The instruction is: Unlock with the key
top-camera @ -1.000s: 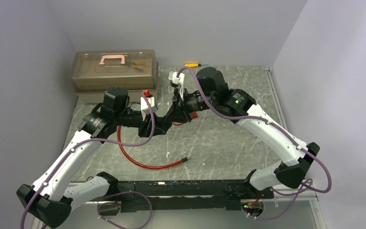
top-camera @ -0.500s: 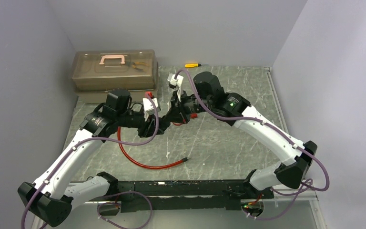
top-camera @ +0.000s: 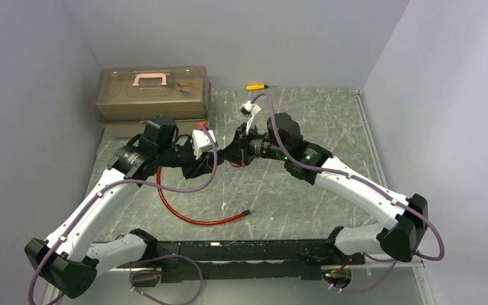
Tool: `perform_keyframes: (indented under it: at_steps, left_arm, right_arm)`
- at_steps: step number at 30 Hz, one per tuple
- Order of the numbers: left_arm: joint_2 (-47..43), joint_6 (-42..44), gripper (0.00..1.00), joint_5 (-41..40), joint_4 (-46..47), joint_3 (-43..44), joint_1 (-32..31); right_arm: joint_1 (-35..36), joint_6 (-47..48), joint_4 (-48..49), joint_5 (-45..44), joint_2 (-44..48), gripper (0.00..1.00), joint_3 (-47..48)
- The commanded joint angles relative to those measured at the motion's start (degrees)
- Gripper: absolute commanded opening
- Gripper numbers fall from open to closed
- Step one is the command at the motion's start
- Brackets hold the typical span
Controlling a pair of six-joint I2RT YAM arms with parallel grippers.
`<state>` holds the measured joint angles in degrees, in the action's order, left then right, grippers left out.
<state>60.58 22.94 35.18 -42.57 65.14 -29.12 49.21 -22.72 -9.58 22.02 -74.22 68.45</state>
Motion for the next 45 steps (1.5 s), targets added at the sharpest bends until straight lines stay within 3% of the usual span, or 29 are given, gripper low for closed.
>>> perform_keyframes:
  at_steps: [1, 3, 8, 11, 16, 21, 31, 38, 41, 43, 45]
  left_arm:
    - [-1.3, 0.6, 0.0, -0.9, 11.5, 6.6, 0.4]
    - [-0.8, 0.6, 0.0, 0.2, 10.9, 7.2, 0.4]
    - [-0.7, -0.1, 0.0, 8.4, 9.4, 6.9, 0.4]
    - [-0.7, -0.9, 0.0, 13.3, 8.6, 6.7, 0.5]
    - [0.2, -1.6, 0.0, 20.1, 6.7, 7.4, 0.4]
    - [1.0, -1.4, 0.0, 25.2, 5.0, 8.1, 0.5]
    - [2.4, -2.7, 0.0, 26.4, 4.8, 9.2, 0.4]
    - [3.0, -2.9, 0.0, 27.6, 3.9, 9.1, 0.3]
    - [3.1, -2.6, 0.0, 27.6, 3.0, 8.6, 0.1]
    - [3.2, -2.3, 0.03, 27.0, 2.2, 8.4, -0.2]
    - [3.1, -2.5, 0.18, 25.5, 1.8, 8.5, -0.3]
  right_arm:
    - [0.5, -5.7, -1.6, -2.6, 0.1, 0.0, -2.5]
    - [0.5, -5.3, -0.9, -0.5, 0.2, 0.0, -2.4]
    - [0.4, 2.4, -5.4, 1.8, 2.6, 0.45, 0.5]
    - [0.2, 8.7, -7.3, 4.2, 5.2, 0.64, 2.5]
    - [-0.3, 15.6, -9.1, 7.8, 8.0, 0.7, 3.7]
    - [-0.5, 16.0, -7.1, 9.7, 8.4, 0.68, 3.3]
    - [-0.5, 14.7, -2.9, 13.6, 6.0, 0.59, 4.1]
    - [-0.5, 10.7, 0.9, 11.1, 4.8, 0.24, 2.0]
    - [-0.5, 9.1, 4.3, 9.1, 6.2, 0.01, -0.7]
    - [-0.5, 8.3, 6.5, 7.6, 7.3, 0.0, -2.6]
    - [-0.5, 7.6, 8.2, 6.8, 8.2, 0.0, -4.0]
